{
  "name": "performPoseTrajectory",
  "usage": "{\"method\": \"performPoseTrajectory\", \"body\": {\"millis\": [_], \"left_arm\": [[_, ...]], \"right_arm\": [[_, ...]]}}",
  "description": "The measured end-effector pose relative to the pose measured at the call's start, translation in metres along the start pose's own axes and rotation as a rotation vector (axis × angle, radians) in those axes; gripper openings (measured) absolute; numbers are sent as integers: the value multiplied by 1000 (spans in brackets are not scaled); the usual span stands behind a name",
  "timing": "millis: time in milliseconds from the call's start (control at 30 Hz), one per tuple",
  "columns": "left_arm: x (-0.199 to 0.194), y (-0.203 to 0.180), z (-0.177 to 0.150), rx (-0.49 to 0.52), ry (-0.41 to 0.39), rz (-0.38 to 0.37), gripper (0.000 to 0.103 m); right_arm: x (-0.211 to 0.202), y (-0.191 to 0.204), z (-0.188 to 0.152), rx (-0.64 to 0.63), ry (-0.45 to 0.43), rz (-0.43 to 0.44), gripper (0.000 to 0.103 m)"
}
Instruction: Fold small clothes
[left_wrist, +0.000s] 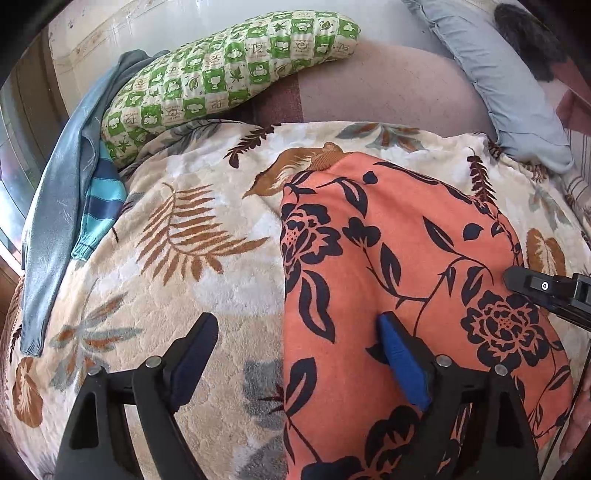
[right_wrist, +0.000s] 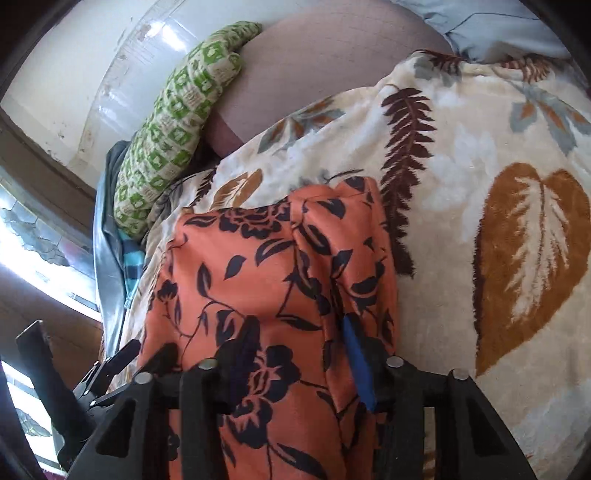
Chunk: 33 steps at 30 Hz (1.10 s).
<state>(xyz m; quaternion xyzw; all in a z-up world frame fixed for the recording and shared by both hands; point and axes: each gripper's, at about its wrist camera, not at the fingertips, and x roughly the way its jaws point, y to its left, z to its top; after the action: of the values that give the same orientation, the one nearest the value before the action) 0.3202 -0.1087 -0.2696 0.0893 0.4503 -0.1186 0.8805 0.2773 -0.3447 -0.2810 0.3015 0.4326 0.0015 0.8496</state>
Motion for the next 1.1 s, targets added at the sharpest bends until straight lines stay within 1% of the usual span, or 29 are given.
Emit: {"method": "performPoseTrajectory", "body": {"millis": [100, 267, 433, 533, 600, 667, 767, 833, 967, 1100], "left_arm": [[1, -1, 0, -7, 4, -5, 89], [0, -3, 0, 4, -6, 10, 89], [-1, -2, -2, -7, -6, 11, 89], [-1, -2, -2, -8, -7, 13, 90], [0, -2, -2, -6, -7, 15, 90], [1, -1, -2, -9, -6, 19, 94], [6, 2, -1, -19, 9, 6, 101], [12, 3, -2, -23, 21, -4, 103], [20, 5, -3, -26, 35, -44, 103], [19, 6, -5, -42, 35, -53, 103]], "right_arm": [[0, 0, -1, -8, 6, -3, 46], [0, 3, -3, -44, 4, -28, 46], [-17, 2, -4, -17, -34, 22, 47], [-28, 7, -5, -27, -69, 50, 47], [-32, 10, -5, -37, -94, 53, 47], [-27, 9, -3, -28, -81, 39, 49], [-3, -2, -2, 9, -1, -11, 51], [1, -1, -2, -15, -11, -28, 51], [3, 8, -4, -77, -8, -69, 55], [-1, 9, -6, -82, -19, -71, 55]]}}
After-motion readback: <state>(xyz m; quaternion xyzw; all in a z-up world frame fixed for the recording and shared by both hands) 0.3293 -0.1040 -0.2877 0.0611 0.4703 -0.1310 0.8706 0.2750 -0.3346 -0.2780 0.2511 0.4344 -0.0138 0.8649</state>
